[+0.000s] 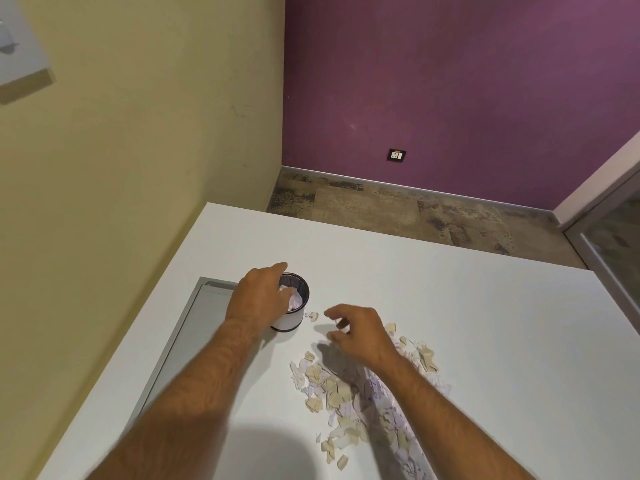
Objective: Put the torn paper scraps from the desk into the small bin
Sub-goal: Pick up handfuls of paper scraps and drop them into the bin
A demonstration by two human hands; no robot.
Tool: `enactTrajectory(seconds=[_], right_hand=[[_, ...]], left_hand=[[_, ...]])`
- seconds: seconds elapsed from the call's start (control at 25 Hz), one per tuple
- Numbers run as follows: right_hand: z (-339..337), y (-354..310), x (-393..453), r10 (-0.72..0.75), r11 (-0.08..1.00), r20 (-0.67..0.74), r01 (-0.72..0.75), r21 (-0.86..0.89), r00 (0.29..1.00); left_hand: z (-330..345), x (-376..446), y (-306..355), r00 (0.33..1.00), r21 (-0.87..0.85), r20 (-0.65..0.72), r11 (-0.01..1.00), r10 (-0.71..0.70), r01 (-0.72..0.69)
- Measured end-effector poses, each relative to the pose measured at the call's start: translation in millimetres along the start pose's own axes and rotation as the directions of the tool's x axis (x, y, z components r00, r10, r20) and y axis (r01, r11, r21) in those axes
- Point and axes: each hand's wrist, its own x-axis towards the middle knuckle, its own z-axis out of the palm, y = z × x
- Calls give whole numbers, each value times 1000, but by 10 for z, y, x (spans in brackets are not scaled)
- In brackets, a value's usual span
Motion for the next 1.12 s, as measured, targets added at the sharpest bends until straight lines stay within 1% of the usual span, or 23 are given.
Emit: enactTrajectory(seconds=[0.04,0.08,0.12,0.16,0.2,0.28,0.32,0.36,0.44,0.52,0.6,0.68,0.8,0.88,1.04,1.12], right_hand=[[-2,11,-104,7,999,31,-6,-53,999],[18,16,-222,13,993,57,-6,-119,998],[60,16,-355,13,983,70,0,-185,997],[125,20,-502,9,971,77,9,-239,997],[213,27,-651,0,959,85,24,-283,996],[412,49,-938,2,933,122,42,-357,993],[509,63,-1048,24,918,147,36,-394,989],[597,80,-1127,52,902,174,29,-431,983],[744,127,-1209,99,878,211,14,-478,972],[824,192,-1212,105,875,212,11,-484,972],[851,263,-1179,88,886,218,24,-464,972],[849,319,-1138,69,896,208,31,-443,976],[840,366,-1083,32,915,151,31,-402,988],[840,394,-1063,2,923,123,45,-381,992],[845,444,-1042,-77,925,66,96,-367,995],[824,438,-1051,-100,940,43,109,-324,994]], left_hand=[[1,-89,21,994,-40,-59,995,91,-94],[29,-185,32,970,-66,-113,972,216,-224],[81,-289,30,934,-62,-124,937,335,-344],[146,-394,21,910,-51,-71,909,409,-413],[225,-488,10,913,-40,43,913,407,-405],[425,-653,-41,920,24,302,963,250,-270],[527,-721,-78,903,77,398,975,163,-210],[625,-784,-100,880,139,464,973,101,-185],[773,-907,-89,853,261,518,940,56,-220],[868,-995,-67,864,365,498,887,69,-281],[934,-1047,-79,883,389,459,872,96,-296],[976,-1075,-104,893,318,439,912,99,-258],[1036,-1118,-146,898,190,428,961,103,-201],[1053,-1145,-170,918,115,390,985,77,-131],[1019,-1178,-201,944,41,329,999,2,-16],[990,-1194,-220,956,9,293,1000,-30,28]])
